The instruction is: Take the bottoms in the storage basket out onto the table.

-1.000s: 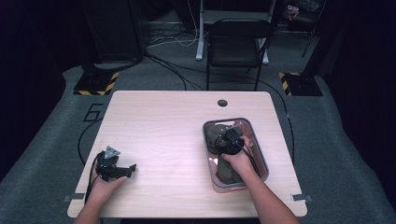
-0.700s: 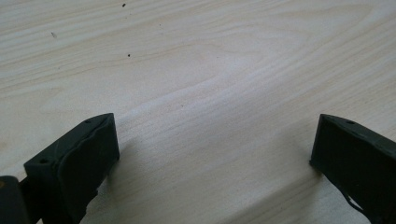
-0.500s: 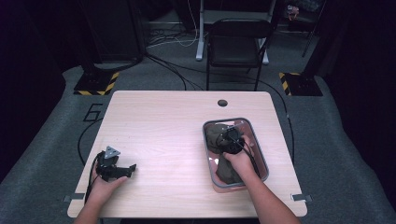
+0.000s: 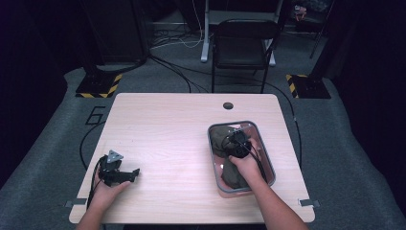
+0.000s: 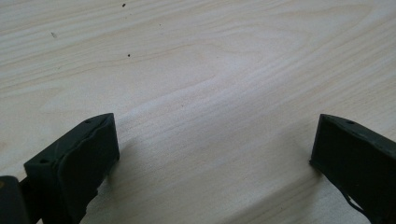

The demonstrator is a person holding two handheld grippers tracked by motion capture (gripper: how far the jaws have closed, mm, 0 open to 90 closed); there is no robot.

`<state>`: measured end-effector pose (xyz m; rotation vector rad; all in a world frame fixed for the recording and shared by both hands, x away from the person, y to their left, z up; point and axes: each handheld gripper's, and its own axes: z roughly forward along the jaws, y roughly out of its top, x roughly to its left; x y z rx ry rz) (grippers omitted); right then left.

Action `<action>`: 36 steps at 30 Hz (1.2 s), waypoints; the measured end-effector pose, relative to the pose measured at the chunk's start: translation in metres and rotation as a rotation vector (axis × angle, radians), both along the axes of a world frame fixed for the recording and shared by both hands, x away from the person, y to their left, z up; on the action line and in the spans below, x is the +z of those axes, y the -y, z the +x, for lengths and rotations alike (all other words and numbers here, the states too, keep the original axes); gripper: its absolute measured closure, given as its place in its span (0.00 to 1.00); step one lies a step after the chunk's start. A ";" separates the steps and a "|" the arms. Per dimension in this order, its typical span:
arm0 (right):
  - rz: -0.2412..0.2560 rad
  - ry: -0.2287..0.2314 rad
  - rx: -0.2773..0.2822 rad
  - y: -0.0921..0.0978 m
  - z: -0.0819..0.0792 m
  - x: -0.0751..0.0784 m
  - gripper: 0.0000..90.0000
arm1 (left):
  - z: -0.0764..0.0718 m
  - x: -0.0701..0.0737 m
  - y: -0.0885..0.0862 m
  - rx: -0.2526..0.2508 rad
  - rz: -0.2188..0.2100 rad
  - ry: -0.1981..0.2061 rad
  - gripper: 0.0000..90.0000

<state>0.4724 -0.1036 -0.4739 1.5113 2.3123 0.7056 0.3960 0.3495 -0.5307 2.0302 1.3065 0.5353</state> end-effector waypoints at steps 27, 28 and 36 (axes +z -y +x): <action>0.037 0.048 0.028 0.006 -0.008 0.033 0.67 | 0.000 0.000 0.000 0.001 -0.001 0.000 0.01; 0.037 0.051 0.030 0.006 -0.008 0.034 0.67 | 0.000 0.000 0.000 0.001 -0.001 0.000 0.01; 0.047 0.068 0.034 0.006 -0.010 0.043 0.67 | 0.000 0.000 0.000 0.000 -0.001 0.003 0.01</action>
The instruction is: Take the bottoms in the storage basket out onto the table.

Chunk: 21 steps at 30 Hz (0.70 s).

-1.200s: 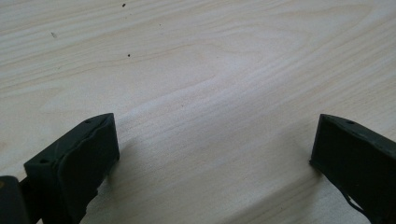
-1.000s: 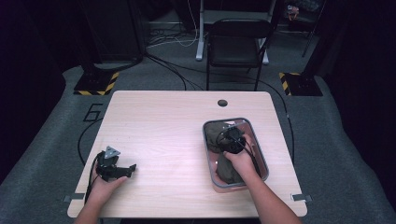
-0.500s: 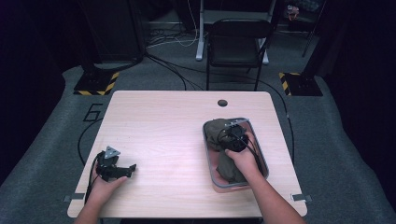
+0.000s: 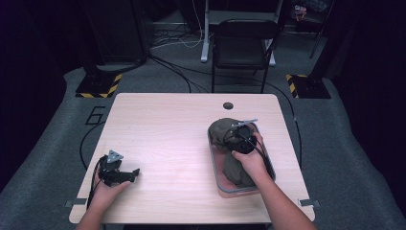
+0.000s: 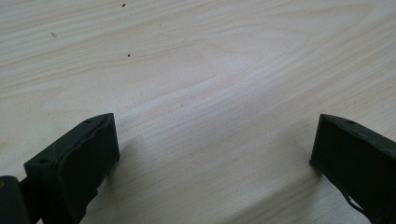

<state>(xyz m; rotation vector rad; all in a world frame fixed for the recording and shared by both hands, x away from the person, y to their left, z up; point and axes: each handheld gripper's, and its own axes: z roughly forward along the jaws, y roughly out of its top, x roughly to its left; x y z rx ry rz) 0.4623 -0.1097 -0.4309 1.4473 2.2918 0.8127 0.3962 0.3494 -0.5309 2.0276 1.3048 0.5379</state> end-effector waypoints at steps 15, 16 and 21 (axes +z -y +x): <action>0.007 0.034 0.037 -0.002 -0.002 0.027 0.67 | 0.000 0.000 0.000 0.000 0.002 0.001 0.01; 0.009 0.033 0.034 -0.003 -0.003 0.028 0.67 | 0.000 0.000 0.000 0.000 0.001 0.001 0.01; 0.019 0.035 0.041 -0.002 -0.003 0.036 0.67 | 0.000 0.000 0.000 0.000 0.001 0.001 0.01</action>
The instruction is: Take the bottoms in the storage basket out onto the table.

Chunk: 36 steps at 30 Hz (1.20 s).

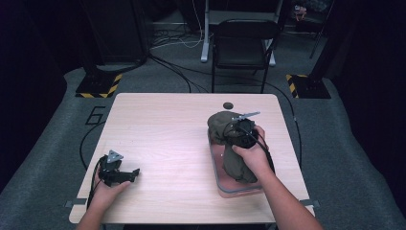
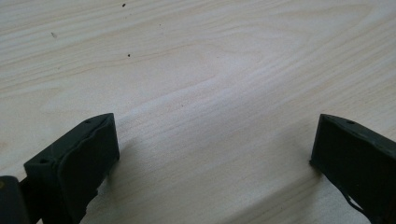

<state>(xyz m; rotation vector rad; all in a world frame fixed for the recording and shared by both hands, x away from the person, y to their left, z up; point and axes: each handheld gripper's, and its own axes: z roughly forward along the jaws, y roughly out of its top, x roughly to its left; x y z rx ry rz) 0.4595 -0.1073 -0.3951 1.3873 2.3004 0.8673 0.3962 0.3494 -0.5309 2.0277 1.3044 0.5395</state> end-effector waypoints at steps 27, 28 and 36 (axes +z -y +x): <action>-0.003 0.050 0.058 -0.013 -0.004 0.035 0.67 | 0.000 0.000 0.000 -0.001 0.000 0.000 0.01; -0.002 0.054 0.060 -0.014 -0.005 0.036 0.67 | 0.000 0.000 0.000 0.000 0.000 0.001 0.01; -0.004 0.062 0.087 -0.022 -0.007 0.047 0.67 | 0.000 0.000 0.000 0.000 0.000 -0.001 0.01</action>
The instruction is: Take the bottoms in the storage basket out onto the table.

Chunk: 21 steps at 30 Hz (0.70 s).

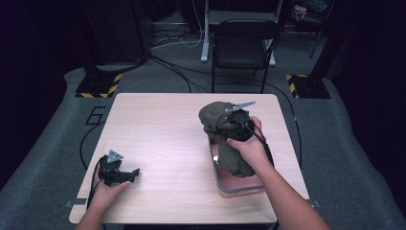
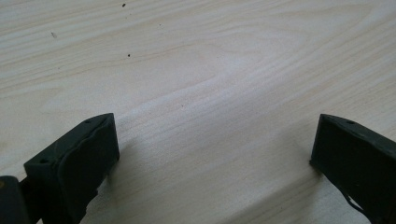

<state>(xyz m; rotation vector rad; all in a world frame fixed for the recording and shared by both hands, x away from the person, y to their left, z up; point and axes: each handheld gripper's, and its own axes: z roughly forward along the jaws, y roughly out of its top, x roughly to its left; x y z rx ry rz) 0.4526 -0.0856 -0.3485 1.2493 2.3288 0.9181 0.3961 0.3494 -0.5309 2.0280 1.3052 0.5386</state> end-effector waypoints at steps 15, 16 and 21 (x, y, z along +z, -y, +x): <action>0.012 0.021 0.064 -0.022 -0.008 0.015 0.67 | 0.000 0.000 0.000 -0.001 0.000 0.001 0.01; 0.008 0.025 0.074 -0.024 -0.007 0.015 0.67 | 0.000 0.000 0.000 -0.001 0.000 0.001 0.01; 0.007 0.024 0.097 -0.035 -0.008 0.015 0.67 | 0.000 0.000 0.000 -0.001 0.000 0.001 0.01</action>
